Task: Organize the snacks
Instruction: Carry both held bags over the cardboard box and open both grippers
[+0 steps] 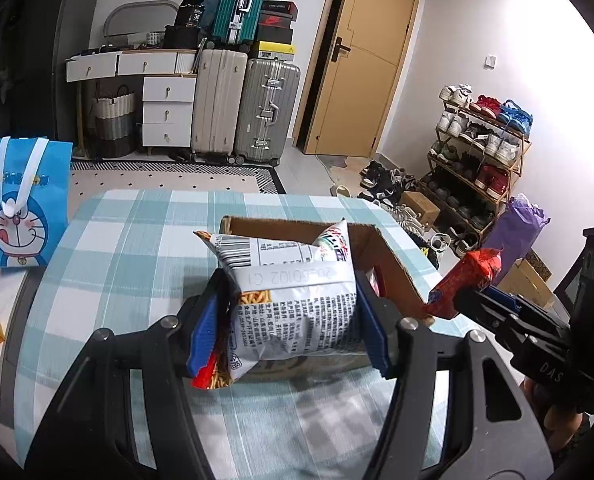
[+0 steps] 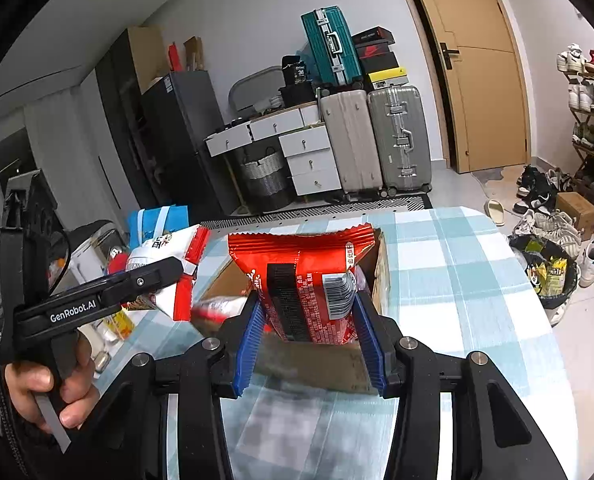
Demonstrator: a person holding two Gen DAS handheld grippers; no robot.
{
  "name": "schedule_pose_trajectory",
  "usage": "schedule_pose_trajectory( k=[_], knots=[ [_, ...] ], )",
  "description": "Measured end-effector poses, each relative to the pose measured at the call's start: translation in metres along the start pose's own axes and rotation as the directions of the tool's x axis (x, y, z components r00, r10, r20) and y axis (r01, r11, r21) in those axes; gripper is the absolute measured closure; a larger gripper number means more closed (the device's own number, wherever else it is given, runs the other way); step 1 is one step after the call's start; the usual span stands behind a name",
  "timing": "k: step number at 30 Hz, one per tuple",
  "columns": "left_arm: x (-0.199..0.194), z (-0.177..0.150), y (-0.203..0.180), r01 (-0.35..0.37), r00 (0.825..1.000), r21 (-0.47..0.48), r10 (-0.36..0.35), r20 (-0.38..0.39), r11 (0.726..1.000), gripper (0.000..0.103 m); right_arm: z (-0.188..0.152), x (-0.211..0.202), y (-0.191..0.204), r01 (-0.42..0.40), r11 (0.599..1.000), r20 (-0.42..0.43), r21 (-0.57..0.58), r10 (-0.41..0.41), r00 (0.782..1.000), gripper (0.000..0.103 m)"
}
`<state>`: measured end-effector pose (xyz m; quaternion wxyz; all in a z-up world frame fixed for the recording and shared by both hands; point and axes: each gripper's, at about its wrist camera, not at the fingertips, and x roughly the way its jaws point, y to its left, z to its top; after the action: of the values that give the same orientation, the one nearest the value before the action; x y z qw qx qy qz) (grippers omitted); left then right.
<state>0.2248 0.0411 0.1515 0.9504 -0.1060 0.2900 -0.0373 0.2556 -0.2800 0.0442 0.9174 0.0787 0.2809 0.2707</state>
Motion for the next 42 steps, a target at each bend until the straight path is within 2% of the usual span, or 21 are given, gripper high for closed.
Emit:
schedule_pose_trajectory(
  k=[9,16,26,38,42],
  knots=[
    [0.026,0.013,0.002,-0.01,1.0,0.009,0.01,0.004,1.0,0.045,0.018,0.02,-0.004,0.01,1.0,0.025,0.021,-0.011,1.0,0.057],
    [0.047,0.024,0.003,-0.021,1.0,0.02,0.021,0.016,1.0,0.045,0.022,0.035,-0.006,-0.009,0.999,0.042,0.034,0.007,0.999,0.057],
    [0.075,0.032,0.007,-0.034,0.999,0.019,0.034,0.015,0.999,0.045,0.028,0.056,-0.014,0.014,0.999,0.07,0.034,-0.016,0.997,0.057],
    [0.113,0.036,0.001,-0.043,0.999,0.052,0.043,0.017,0.998,0.045,0.035,0.085,-0.017,0.036,0.999,0.077,0.02,-0.038,0.996,0.057],
    [0.128,0.032,-0.001,-0.035,0.999,0.051,0.035,-0.004,0.998,0.045,0.036,0.097,-0.017,0.035,0.999,0.045,-0.004,-0.035,0.998,0.057]
  ],
)
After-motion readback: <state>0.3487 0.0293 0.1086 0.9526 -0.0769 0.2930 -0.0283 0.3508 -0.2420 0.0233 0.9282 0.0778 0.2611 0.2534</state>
